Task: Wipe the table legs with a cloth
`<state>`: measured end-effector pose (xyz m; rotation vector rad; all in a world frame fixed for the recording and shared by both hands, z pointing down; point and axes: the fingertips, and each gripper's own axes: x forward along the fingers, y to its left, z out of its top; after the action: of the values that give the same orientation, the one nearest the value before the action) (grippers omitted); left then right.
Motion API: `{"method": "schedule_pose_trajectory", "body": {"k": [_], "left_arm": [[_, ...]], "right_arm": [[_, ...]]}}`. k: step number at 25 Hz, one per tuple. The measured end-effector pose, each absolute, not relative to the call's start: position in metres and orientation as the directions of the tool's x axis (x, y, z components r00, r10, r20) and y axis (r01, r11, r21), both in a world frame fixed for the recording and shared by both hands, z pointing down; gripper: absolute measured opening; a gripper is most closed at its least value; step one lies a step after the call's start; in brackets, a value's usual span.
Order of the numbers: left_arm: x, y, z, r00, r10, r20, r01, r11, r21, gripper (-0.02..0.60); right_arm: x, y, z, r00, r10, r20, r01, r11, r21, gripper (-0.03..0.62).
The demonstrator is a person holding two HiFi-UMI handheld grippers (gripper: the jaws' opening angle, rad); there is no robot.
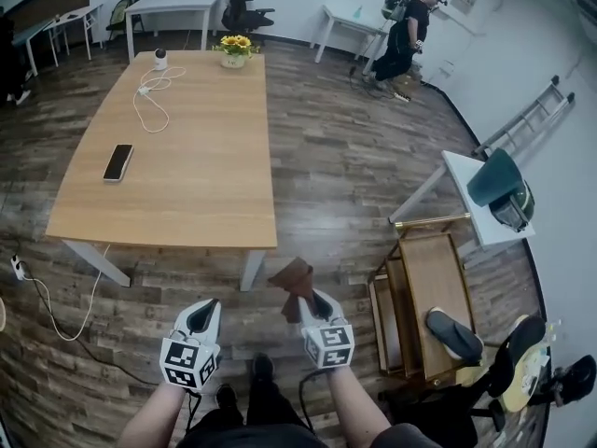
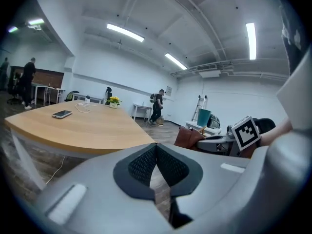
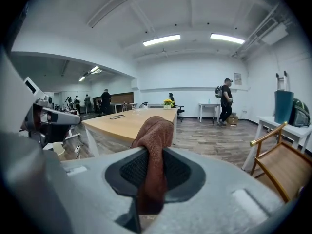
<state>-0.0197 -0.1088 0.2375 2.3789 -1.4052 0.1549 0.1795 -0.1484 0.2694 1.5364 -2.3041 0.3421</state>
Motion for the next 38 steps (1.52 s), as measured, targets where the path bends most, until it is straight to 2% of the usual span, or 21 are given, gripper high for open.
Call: {"method": "schedule_pose_trajectory", "body": {"k": [8, 14, 20, 25, 32, 38], "left_arm": [[-0.011, -0.074, 0.192, 0.566, -0.806, 0.176, -0.819, -0.525, 0.232, 0.018], [0.002, -0.054, 0.189, 0.610, -0.777, 0.156, -0.788, -0.574, 0.224, 0.018], [0.008, -0.015, 0.185, 0.599, -0.782, 0.173, -0.798, -0.563, 0.216, 0.018], [-0.001, 0.030, 0.181, 0.535, -0.823, 0.190, -0.841, -0.498, 0.211, 0.018], [0.017, 0.103, 0.169, 0.507, -0.848, 0.157, -0.856, -0.474, 0.205, 0.018], [0.016, 0.165, 0.171, 0.466, -0.869, 0.167, -0.875, -0.424, 0.233, 0.018]], "right_arm": [[0.189, -0.089, 0.229, -0.289, -0.890, 0.352, -0.952, 0.305, -0.010, 0.066], [0.192, -0.048, 0.220, -0.273, -0.896, 0.351, -0.957, 0.291, -0.002, 0.066], [0.200, -0.007, 0.219, -0.303, -0.887, 0.349, -0.950, 0.311, -0.033, 0.066], [0.205, 0.029, 0.214, -0.328, -0.891, 0.314, -0.944, 0.323, -0.068, 0.066], [0.224, 0.090, 0.203, -0.341, -0.904, 0.258, -0.940, 0.337, -0.060, 0.066], [0.235, 0.141, 0.212, -0.338, -0.898, 0.280, -0.940, 0.333, -0.069, 0.066]]}}
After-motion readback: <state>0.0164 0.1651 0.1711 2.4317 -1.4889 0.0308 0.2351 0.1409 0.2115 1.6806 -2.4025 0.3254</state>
